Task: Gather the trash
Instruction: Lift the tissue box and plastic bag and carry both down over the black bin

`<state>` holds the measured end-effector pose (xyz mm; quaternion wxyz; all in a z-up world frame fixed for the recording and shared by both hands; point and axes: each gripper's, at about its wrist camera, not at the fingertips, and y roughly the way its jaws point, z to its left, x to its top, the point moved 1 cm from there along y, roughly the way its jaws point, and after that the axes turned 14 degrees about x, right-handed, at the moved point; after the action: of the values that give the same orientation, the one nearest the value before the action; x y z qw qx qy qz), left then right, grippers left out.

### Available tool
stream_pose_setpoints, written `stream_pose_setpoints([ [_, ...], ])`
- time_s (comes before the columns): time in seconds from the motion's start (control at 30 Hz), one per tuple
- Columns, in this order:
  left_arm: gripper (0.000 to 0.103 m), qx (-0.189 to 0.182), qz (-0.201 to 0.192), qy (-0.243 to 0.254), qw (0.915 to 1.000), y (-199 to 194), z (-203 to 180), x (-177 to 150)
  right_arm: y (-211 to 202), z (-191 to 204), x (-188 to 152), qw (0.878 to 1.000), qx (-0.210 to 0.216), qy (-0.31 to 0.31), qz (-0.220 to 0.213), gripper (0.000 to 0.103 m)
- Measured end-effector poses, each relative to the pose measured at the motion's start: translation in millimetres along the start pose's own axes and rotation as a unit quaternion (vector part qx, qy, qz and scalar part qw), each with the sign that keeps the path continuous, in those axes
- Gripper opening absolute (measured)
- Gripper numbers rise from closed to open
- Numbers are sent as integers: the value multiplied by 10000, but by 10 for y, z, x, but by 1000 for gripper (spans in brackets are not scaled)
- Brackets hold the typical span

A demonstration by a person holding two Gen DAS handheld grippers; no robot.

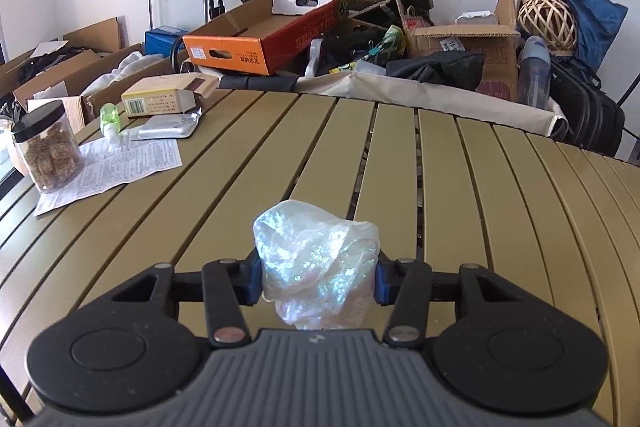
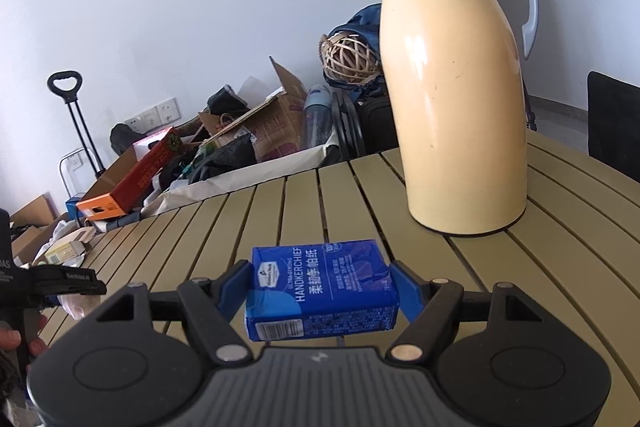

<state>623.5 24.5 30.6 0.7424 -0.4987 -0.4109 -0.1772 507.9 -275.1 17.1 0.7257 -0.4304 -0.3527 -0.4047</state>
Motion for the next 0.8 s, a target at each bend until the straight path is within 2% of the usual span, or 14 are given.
stream_pose_setpoints([
  [0.17,50,-158,-132,-75,9998,-349,191,-73,-144,101,-90,9999,152,-22,50,74],
  [0.43,50,-402,-381,-74,9984,-967,461,-384,-529,323,-248,9986,428,-316,-44,74],
  [0.8,50,-811,-845,87,9931,-1797,784,-1017,-1237,558,-733,9955,775,-544,-3,74],
])
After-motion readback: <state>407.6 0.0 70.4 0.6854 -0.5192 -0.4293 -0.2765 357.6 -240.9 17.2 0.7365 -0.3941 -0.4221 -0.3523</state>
